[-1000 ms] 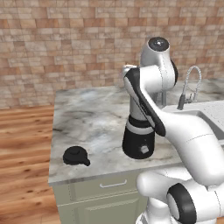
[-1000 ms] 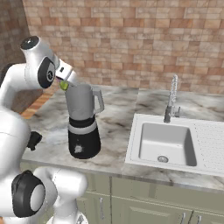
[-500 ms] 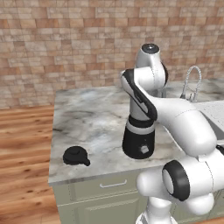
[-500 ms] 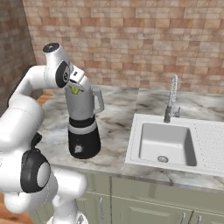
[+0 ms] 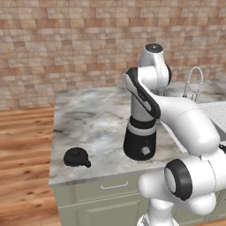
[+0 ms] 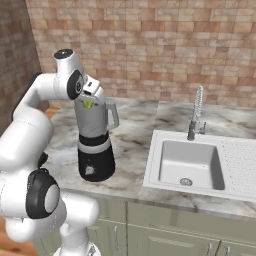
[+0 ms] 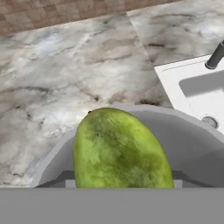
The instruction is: Open the blender lid, put the mango in the blender, close the lid, and start the blender.
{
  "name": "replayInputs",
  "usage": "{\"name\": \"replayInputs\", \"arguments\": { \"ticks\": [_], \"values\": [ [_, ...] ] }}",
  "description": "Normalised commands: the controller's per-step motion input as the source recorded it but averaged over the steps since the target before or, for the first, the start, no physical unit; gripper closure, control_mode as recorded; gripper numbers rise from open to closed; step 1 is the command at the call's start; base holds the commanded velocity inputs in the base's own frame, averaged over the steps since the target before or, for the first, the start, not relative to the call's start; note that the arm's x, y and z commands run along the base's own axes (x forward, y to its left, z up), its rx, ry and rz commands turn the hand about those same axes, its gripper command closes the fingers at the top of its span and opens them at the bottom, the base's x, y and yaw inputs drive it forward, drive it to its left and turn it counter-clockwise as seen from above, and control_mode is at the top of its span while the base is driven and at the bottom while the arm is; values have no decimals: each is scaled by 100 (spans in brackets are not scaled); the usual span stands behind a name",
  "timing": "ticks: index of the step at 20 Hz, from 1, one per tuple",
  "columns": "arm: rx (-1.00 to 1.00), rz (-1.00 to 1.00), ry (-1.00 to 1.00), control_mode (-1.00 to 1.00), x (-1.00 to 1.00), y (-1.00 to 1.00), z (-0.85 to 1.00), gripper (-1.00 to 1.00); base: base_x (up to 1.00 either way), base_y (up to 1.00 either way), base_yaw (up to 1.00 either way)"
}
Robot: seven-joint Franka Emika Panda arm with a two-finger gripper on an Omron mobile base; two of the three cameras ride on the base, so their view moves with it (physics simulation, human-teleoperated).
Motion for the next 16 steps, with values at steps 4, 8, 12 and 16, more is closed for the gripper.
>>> {"name": "replayInputs", "arguments": {
  "ticks": [4, 8, 12, 16],
  "values": [
    [0, 5, 2, -100, -22, 0, -43, -100, 0, 0, 0],
    [0, 0, -2, -100, -2, 0, 3, -100, 0, 0, 0],
    [0, 0, -9, -100, 0, -4, 44, -100, 0, 0, 0],
    [0, 0, -18, -100, -25, -3, 83, -100, 0, 0, 0]
  ]
}}
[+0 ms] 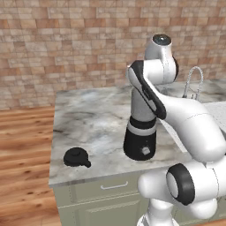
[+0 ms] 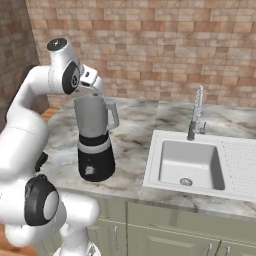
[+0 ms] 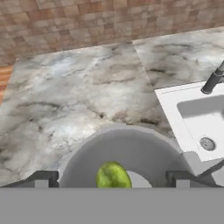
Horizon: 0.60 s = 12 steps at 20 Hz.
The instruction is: Open the blender lid, put the mango in the blender, close the lid, and start the blender.
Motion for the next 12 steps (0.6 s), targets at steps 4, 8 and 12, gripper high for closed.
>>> {"name": "replayInputs", "arguments": {
  "ticks": [4, 8, 12],
  "values": [
    [0, 0, -8, -100, -92, 42, 32, -100, 0, 0, 0],
    [-4, 3, 4, -100, -75, 98, -44, -100, 0, 0, 0],
    [-1, 8, 17, -100, -44, 100, -98, -100, 0, 0, 0]
  ]
}}
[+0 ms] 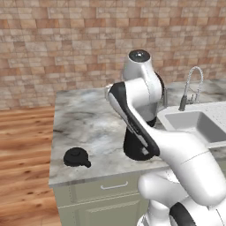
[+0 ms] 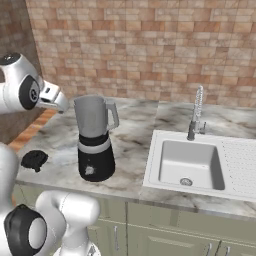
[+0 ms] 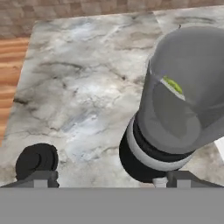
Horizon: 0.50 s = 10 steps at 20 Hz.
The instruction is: Open the blender lid, put the mango in the blender, close the lid, and start the blender.
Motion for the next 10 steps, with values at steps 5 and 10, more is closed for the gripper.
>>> {"name": "replayInputs", "arguments": {
  "ticks": [5, 10],
  "values": [
    [-9, 11, 20, -100, -36, 95, -100, -100, 0, 0, 0],
    [-11, 18, 15, -100, -2, 85, -70, -100, 0, 0, 0]
  ]
}}
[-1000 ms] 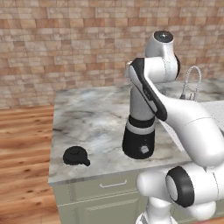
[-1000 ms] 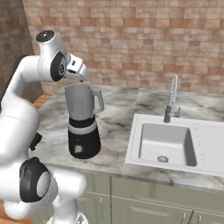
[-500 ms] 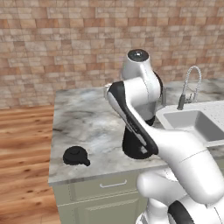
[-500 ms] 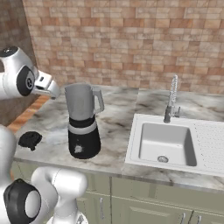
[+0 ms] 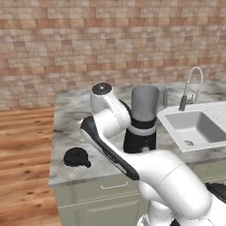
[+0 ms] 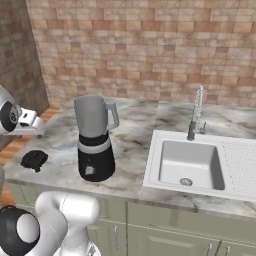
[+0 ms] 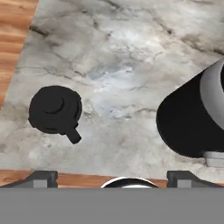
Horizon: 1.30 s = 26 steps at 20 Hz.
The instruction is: Open the blender lid, put the mango in the blender, close the lid, and start the blender.
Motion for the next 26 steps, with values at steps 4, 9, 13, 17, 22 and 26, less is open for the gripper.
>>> {"name": "replayInputs", "arguments": {
  "ticks": [4, 9, 13, 17, 22, 26],
  "values": [
    [-6, 25, 17, -100, 26, 56, -76, -100, 0, 0, 0],
    [-6, 29, 16, -100, 19, 38, -54, -100, 0, 0, 0],
    [-2, 24, 6, -100, 4, 18, -35, -100, 0, 0, 0],
    [0, 10, 3, -100, 9, 13, -26, -100, 0, 0, 0],
    [-1, 1, 4, -100, 16, 38, -21, -100, 0, 0, 0],
    [-1, 0, 3, -100, 24, 26, -14, -100, 0, 0, 0]
  ]
}}
